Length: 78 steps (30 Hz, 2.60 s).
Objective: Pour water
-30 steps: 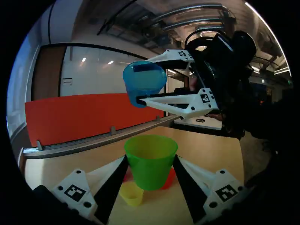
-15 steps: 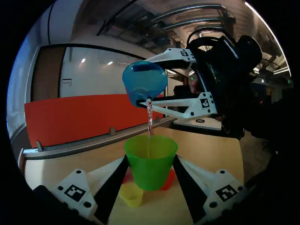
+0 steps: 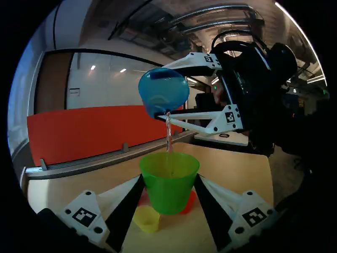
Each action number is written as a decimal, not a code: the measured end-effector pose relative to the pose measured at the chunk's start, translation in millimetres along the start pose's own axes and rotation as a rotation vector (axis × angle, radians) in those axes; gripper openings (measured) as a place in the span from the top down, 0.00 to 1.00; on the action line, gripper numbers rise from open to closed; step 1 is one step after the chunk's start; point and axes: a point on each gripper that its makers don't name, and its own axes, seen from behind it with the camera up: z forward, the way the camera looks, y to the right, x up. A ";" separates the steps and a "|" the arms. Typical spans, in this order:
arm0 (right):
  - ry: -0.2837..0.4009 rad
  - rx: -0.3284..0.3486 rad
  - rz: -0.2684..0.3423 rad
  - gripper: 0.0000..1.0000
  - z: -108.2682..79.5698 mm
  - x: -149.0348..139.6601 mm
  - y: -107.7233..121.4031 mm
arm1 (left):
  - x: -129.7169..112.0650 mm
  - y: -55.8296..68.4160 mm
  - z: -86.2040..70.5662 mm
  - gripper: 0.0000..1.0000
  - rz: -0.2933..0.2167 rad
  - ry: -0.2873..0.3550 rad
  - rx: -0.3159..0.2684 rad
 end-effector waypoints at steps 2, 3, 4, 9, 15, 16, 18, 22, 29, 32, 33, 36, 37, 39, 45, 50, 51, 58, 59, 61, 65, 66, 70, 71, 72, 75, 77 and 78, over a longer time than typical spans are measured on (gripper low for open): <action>0.003 -0.001 -0.009 0.11 -0.2 0.2 1.0 | 0.1 0.0 0.4 0.17 0.000 -0.001 0.000; 0.005 -0.002 -0.013 0.11 -0.2 0.4 1.4 | 0.1 0.0 0.6 0.17 0.000 -0.001 0.001; 0.006 -0.003 -0.015 0.11 -0.2 0.3 2.0 | 0.3 0.2 0.8 0.17 0.000 -0.001 0.001; 0.010 -0.011 -0.025 0.11 -0.6 0.5 5.1 | 1.4 1.3 1.0 0.17 -0.001 0.002 0.000; 0.014 -0.013 -0.039 0.10 -1.9 2.1 8.1 | 2.0 1.9 1.3 0.17 0.002 0.001 0.000; 0.014 -0.013 -0.044 0.11 -1.9 2.1 8.3 | 2.1 2.1 1.3 0.17 0.002 0.001 0.000; 0.016 -0.014 -0.053 0.11 -1.9 2.1 8.5 | 2.3 2.5 1.3 0.17 0.001 0.002 0.000; 0.015 -0.012 -0.070 0.11 -1.2 2.5 8.1 | 3.2 3.0 1.3 0.17 0.002 0.005 -0.002; 0.017 -0.017 -0.095 0.11 -1.0 3.4 10.6 | 4.4 4.6 0.8 0.17 0.008 0.006 -0.002; 0.019 -0.018 -0.105 0.10 -1.1 4.9 11.1 | 4.3 5.0 0.4 0.17 0.010 0.005 -0.002; 0.020 -0.018 -0.109 0.10 -1.2 5.6 11.3 | 4.4 5.1 0.3 0.17 0.011 0.005 -0.001; 0.026 -0.019 -0.118 0.10 -1.2 7.3 11.9 | 5.4 5.9 -0.1 0.17 0.013 0.007 -0.003; 0.026 -0.021 -0.121 0.11 -1.2 7.6 12.7 | 5.9 6.1 -0.2 0.17 0.013 0.007 -0.004; 0.027 -0.024 -0.127 0.11 -1.3 8.0 14.0 | 6.7 6.5 -0.2 0.17 0.014 0.008 -0.005; 0.027 -0.033 -0.160 0.11 -2.0 9.4 17.2 | 7.5 6.6 0.2 0.17 0.016 0.011 -0.006; 0.025 -0.040 -0.182 0.11 -2.1 10.1 19.2 | 7.0 6.9 0.7 0.17 0.015 0.011 -0.008; 0.024 -0.041 -0.185 0.11 -2.2 10.3 19.5 | 7.0 7.0 0.8 0.17 0.015 0.011 -0.008; 0.022 -0.048 -0.215 0.11 -1.5 10.8 21.0 | 7.9 7.9 1.0 0.17 0.017 0.012 -0.008; 0.021 -0.048 -0.220 0.11 -1.4 10.8 21.1 | 8.0 8.0 1.0 0.17 0.016 0.012 -0.009; 0.020 -0.049 -0.228 0.11 -1.2 10.8 21.7 | 8.2 8.1 0.9 0.17 0.015 0.013 -0.009; 0.018 -0.053 -0.247 0.11 -0.7 10.8 23.7 | 8.4 8.4 0.5 0.17 0.015 0.014 -0.010; 0.017 -0.054 -0.253 0.11 -0.6 10.8 24.3 | 8.3 8.4 0.4 0.17 0.015 0.014 -0.010; 0.015 -0.060 -0.273 0.11 0.0 12.1 25.9 | 9.2 9.0 0.1 0.17 0.018 0.014 -0.011; 0.016 -0.061 -0.276 0.11 0.1 12.6 26.0 | 9.5 9.0 -0.1 0.17 0.018 0.014 -0.011; 0.016 -0.061 -0.279 0.11 0.2 13.1 26.1 | 9.7 9.0 -0.2 0.17 0.018 0.015 -0.010; 0.017 -0.063 -0.290 0.11 -0.1 14.8 26.9 | 10.7 9.2 0.0 0.17 0.016 0.017 -0.010; 0.016 -0.066 -0.303 0.11 -0.3 15.6 27.3 | 11.1 8.9 0.2 0.17 0.016 0.017 -0.010; 0.016 -0.066 -0.309 0.11 -0.4 16.0 27.5 | 11.2 8.8 0.3 0.17 0.016 0.018 -0.011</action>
